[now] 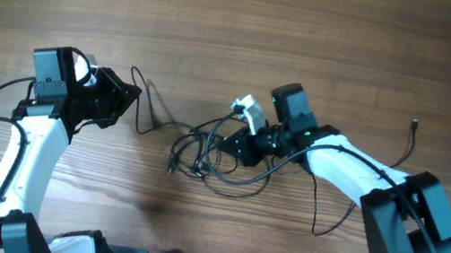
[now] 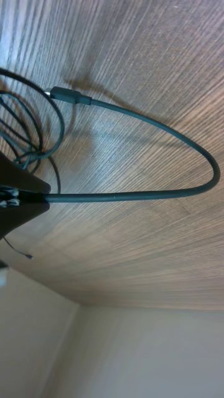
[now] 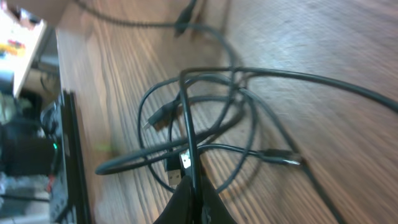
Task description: Untangle cables
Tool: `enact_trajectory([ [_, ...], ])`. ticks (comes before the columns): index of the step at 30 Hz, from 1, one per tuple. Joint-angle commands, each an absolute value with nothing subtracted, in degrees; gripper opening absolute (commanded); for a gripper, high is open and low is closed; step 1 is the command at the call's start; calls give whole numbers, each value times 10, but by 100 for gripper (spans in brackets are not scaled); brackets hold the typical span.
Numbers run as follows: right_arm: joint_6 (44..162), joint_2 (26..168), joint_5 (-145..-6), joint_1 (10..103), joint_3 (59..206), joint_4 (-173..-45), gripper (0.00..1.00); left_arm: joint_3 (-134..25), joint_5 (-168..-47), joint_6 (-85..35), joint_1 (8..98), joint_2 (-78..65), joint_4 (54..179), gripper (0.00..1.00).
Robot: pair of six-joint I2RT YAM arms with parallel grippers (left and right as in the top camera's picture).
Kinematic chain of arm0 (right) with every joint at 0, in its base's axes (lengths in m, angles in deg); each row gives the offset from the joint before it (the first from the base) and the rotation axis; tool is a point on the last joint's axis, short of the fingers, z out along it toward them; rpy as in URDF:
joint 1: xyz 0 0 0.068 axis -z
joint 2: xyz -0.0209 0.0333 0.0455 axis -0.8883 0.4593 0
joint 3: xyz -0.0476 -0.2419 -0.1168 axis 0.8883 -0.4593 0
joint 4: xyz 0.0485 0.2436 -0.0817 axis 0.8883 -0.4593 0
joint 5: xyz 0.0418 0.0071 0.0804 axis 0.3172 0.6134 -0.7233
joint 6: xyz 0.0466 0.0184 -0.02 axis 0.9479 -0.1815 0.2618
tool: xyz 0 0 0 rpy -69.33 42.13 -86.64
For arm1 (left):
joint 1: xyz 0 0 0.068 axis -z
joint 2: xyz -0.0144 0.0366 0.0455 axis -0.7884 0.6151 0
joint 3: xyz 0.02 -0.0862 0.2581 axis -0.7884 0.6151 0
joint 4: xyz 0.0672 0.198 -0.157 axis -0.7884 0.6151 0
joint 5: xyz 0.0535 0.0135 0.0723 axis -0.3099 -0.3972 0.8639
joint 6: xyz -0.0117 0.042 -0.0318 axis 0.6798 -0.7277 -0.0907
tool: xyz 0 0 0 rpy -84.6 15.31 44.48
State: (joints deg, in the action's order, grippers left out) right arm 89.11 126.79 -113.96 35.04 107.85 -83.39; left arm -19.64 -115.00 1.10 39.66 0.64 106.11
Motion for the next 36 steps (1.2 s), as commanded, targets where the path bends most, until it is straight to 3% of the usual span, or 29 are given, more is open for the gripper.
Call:
enact_trajectory([
  [1, 937, 1184, -1141, 396, 1119, -835, 4, -196, -1133, -28, 389, 8, 1063, 4],
  [9, 986, 998, -1110, 554, 1181, -827, 4, -196, -1131, -28, 297, 8, 1072, 4],
  [11, 1023, 949, -1091, 628, 1205, -794, 4, -196, -1131, -28, 258, 8, 1077, 4],
  [19, 1091, 925, -1089, 792, 1215, -772, 4, -196, -1132, -29, 133, 8, 1095, 4],
  [24, 1087, 945, -1054, 836, 1214, -808, 4, -196, -1132, -48, 68, 8, 1123, 4],
  [31, 1140, 967, -845, 873, 1214, -922, 4, -196, -1131, -71, 18, 8, 1154, 4],
  [36, 1084, 979, -896, 862, 1214, -1026, 5, -196, -1131, -71, 17, 8, 1164, 4],
])
